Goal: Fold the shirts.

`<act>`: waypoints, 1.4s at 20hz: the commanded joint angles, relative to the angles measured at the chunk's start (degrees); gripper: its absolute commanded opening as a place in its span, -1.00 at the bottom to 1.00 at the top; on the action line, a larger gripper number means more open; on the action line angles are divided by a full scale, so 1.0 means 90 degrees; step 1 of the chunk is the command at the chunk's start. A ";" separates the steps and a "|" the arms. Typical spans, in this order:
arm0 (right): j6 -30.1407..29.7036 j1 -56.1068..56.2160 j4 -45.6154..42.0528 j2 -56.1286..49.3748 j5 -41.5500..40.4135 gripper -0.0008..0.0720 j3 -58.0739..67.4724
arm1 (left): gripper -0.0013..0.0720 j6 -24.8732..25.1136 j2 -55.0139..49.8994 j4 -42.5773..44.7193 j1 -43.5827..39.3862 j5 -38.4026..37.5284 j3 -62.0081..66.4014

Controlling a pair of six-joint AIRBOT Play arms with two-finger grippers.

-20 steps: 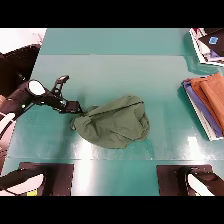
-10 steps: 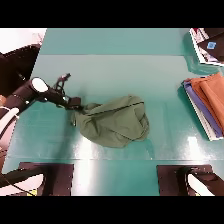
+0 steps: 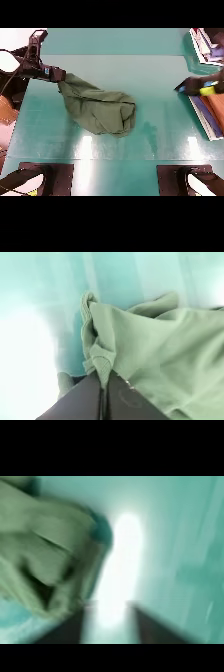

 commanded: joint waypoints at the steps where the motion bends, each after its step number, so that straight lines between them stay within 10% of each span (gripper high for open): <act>1: -0.0231 0.0070 0.0947 -0.0835 -0.0804 0.37 -0.1236 | -0.90 -0.0029 0.0061 0.0187 0.0002 -0.0041 0.0131; 8: -0.1141 0.0991 0.2305 -0.2793 -0.2244 0.25 -0.1115 | -0.90 -0.0024 0.0061 0.0189 0.0002 -0.0117 0.0131; 14: -0.1508 0.1103 0.2584 -0.3228 -0.1785 0.62 0.0369 | -0.90 -0.0024 0.0061 0.0187 0.0002 -0.0124 0.0131; 20: -0.1566 0.1719 0.2565 -0.4192 -0.1435 0.59 0.1277 | -0.90 -0.0022 0.0061 0.0143 0.0002 -0.0131 0.0131; 25: -0.1826 0.2106 0.2266 -0.4622 -0.1413 -0.93 0.2013 | -0.90 -0.0027 0.0061 0.0141 0.0002 -0.0202 0.0134; 28: -0.1814 0.2096 0.1712 -0.4299 -0.1423 -0.94 0.2370 | -0.90 -0.0170 0.0165 0.0134 0.0002 -0.0131 0.0151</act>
